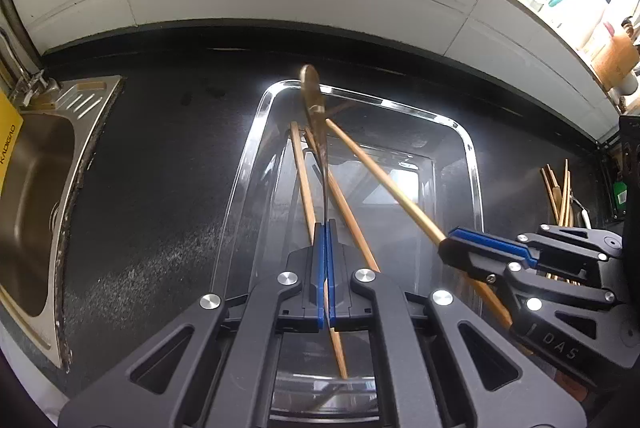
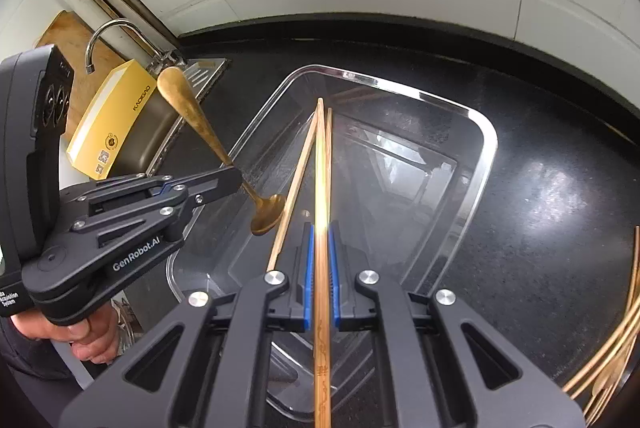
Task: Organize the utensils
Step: 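Open both tools to release the spoon and chopstick into the tray, then move both open tools back over the utensil pile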
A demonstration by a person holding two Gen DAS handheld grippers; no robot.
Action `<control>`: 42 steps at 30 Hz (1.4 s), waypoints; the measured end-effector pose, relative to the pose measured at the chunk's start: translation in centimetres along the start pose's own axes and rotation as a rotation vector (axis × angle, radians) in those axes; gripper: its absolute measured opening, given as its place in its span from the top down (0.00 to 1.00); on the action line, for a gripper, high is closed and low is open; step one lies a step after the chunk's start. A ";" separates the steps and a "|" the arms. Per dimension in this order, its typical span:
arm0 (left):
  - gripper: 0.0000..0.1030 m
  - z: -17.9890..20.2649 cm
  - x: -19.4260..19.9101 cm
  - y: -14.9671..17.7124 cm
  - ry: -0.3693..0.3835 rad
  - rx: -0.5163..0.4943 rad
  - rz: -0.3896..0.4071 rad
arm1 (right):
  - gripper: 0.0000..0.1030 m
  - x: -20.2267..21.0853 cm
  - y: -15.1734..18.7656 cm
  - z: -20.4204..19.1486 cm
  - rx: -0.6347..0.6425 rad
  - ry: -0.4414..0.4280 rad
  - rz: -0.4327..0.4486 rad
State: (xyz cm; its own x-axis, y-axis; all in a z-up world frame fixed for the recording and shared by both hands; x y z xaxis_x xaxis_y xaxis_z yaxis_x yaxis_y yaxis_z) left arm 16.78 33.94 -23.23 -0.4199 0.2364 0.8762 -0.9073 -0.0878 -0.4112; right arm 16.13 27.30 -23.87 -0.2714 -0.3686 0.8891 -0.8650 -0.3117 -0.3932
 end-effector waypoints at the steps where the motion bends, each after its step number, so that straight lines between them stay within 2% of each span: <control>1: 1.00 -0.1 -0.2 -0.1 0.002 0.003 -0.003 | 0.93 -0.3 0.0 0.1 -0.003 -0.003 -0.004; 7: 0.99 -0.6 -1.1 -1.1 0.045 0.036 -0.023 | 0.92 -1.1 -0.3 0.8 -0.028 -0.009 -0.039; 8: 0.97 -0.8 -1.1 -1.3 0.048 0.045 -0.024 | 0.77 -1.1 -0.5 1.2 -0.025 0.018 -0.039; 9: 0.97 -1.0 -1.0 -1.5 0.050 0.054 -0.026 | 0.39 -0.3 -0.8 2.0 -0.018 0.053 -0.010; 10: 0.97 -1.1 -0.8 -1.6 0.056 0.061 -0.025 | 0.24 0.4 -1.1 2.4 -0.019 0.070 0.023; 11: 0.97 -1.2 -0.4 -1.9 0.056 0.060 -0.016 | 0.19 1.4 -1.5 3.0 -0.023 0.078 0.069; 13: 0.94 -1.7 0.3 -2.2 0.053 0.069 -0.003 | 0.19 3.0 -1.7 4.0 -0.016 0.098 0.104; 15: 0.43 -1.8 1.1 -2.4 0.065 0.080 0.010 | 0.19 3.9 -1.5 4.5 0.000 0.118 0.116; 16: 0.10 -2.0 1.8 -2.6 0.052 0.085 0.038 | 0.19 4.4 -1.3 4.8 0.007 0.129 0.122; 18: 0.08 -1.8 3.4 -3.0 0.035 0.081 0.114 | 0.19 5.2 -0.8 5.0 0.012 0.137 0.128; 24: 0.08 -0.5 6.0 -2.0 0.029 0.081 0.149 | 0.19 7.6 0.4 5.2 -0.013 0.141 0.169; 30: 0.08 2.7 8.5 0.2 0.010 0.040 0.186 | 0.19 11.3 1.9 5.6 -0.023 0.159 0.236; 37: 0.08 8.5 9.3 3.0 -0.009 -0.025 0.194 | 0.19 15.8 5.6 8.8 -0.027 0.216 0.278; 42: 0.08 16.2 8.0 4.8 0.021 -0.116 0.174 | 0.19 20.6 10.7 14.2 -0.066 0.295 0.289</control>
State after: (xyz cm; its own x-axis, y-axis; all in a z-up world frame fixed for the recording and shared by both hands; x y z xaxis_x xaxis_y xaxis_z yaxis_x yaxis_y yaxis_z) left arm 8.78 19.75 -14.12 -0.5685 0.2477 0.7845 -0.8122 -0.0177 -0.5831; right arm 7.33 3.91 -13.05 -0.6077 -0.1634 0.7772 -0.7582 -0.1720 -0.6290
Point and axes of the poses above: each gripper's, at about its wrist camera, not at the fingertips, and x roughly against the way its jaws point, z to its right, y to its underside, the point moved 9 cm from there along -x, roughly the way its jaws point, and after that the axes turned 7 degrees about y, right-handed, at the moved point
